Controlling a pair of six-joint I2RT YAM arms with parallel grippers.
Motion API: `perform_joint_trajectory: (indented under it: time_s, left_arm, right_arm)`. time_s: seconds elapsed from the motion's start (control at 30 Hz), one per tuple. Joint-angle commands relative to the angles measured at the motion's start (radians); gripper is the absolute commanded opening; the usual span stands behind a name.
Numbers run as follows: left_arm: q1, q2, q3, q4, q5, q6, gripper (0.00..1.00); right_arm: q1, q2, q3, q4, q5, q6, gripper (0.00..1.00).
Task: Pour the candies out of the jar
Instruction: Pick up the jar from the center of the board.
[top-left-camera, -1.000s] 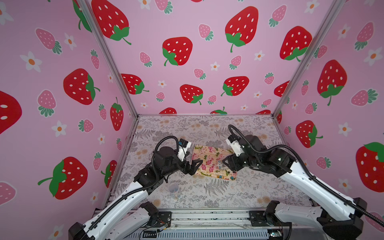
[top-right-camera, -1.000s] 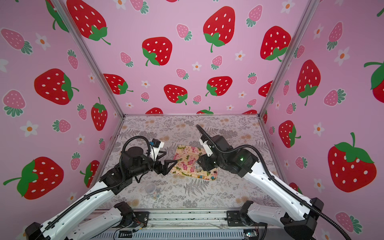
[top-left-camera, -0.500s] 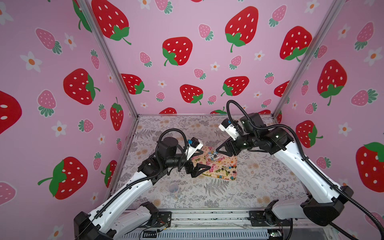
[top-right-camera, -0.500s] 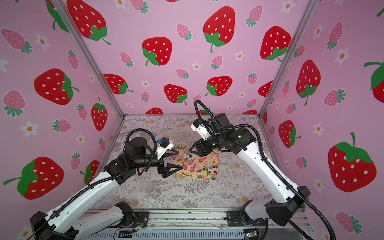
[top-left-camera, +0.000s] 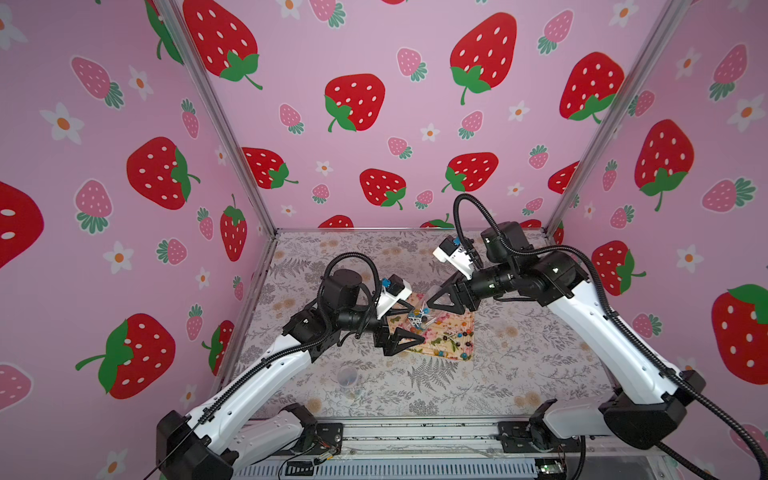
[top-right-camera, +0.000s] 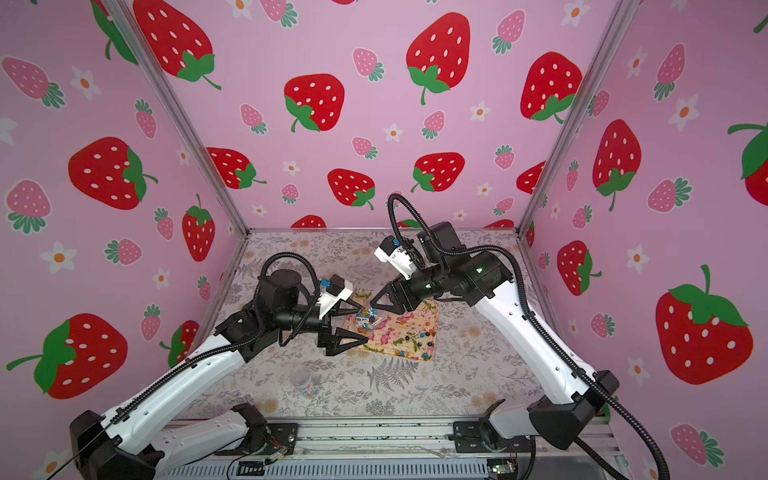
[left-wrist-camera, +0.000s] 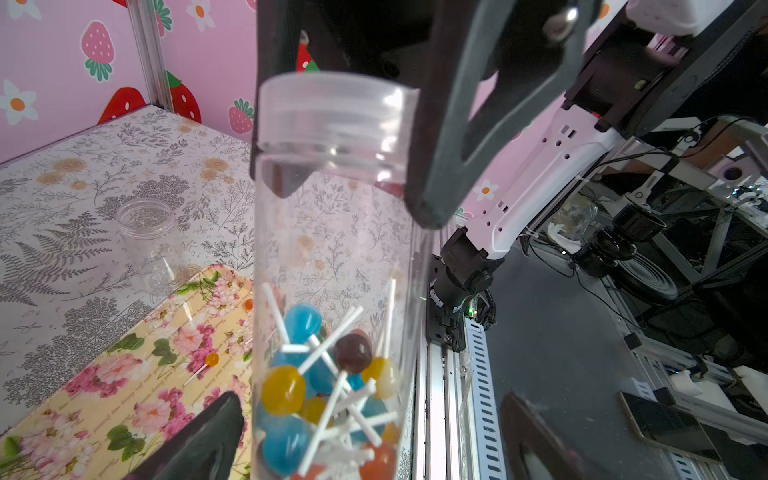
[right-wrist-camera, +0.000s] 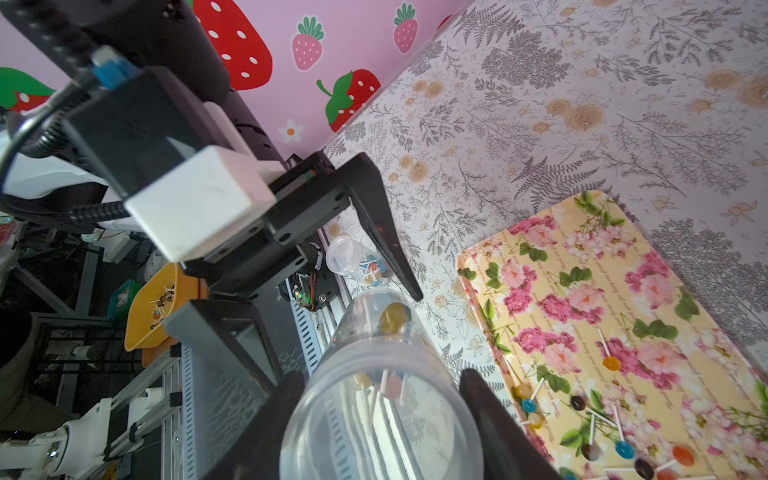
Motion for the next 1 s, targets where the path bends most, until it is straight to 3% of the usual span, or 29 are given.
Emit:
perform_joint_trajectory:
  time_s: [0.0,0.1,0.43,0.73,0.97]
  left_arm:
    - [0.002,0.025,0.062,0.016,0.044,0.032,0.99]
    - [0.002,0.049,0.082,0.015,0.061,0.032,0.99]
    - [-0.001,0.091,0.097,0.025,0.123,0.018,0.83]
    - [-0.017,0.100,0.103,0.034,0.121,0.005,0.78]
    - [-0.033,0.101,0.107,0.032,0.103,-0.008,0.62]
  right_arm:
    - [-0.005,-0.012,0.028,0.020,-0.069,-0.002,0.44]
    - [-0.005,-0.021,0.014,0.042,-0.078,0.010,0.44]
    - [-0.005,-0.040,-0.003,0.073,-0.067,0.036,0.44]
    - [-0.005,-0.062,-0.032,0.109,-0.068,0.058,0.43]
    - [-0.004,-0.068,-0.036,0.109,-0.059,0.064,0.43]
